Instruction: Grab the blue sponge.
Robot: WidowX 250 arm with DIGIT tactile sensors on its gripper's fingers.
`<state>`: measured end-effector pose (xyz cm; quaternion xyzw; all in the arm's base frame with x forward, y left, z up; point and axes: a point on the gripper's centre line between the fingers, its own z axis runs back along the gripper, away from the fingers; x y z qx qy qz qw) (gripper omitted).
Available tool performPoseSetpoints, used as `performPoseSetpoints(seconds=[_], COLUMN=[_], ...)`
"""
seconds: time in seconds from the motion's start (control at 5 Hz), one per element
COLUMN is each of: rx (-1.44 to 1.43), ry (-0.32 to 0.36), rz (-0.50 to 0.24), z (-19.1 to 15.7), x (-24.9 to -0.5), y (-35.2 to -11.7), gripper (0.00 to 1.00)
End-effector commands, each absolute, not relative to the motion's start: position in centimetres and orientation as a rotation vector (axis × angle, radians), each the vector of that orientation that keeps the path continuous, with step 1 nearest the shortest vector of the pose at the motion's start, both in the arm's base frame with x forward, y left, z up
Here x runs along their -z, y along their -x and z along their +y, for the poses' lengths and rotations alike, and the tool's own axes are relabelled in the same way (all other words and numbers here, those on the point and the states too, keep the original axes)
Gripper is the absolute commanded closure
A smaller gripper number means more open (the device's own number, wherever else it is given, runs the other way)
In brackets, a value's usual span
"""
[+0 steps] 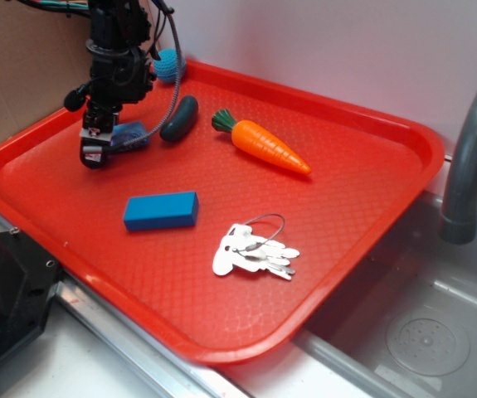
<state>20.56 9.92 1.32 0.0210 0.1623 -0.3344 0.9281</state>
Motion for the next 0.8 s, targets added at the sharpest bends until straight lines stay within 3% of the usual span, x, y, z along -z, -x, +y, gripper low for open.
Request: performPoseSetpoints(seconds=[0.0,0.2,0.4,0.6], rx=[0.385,0.146,0.134,0.166], ry=[-0.127,-0.015,0.046,-0.038], rz=[0.201,0.065,-0.031,-0.030], z=[4.8,2.0,2.6,2.4], x=[-7.5,-13.3,-18.5,-23.4], y=[-21.9,-20.8,-20.1,-20.4], gripper=[1.00,1.00,1.00,1.00])
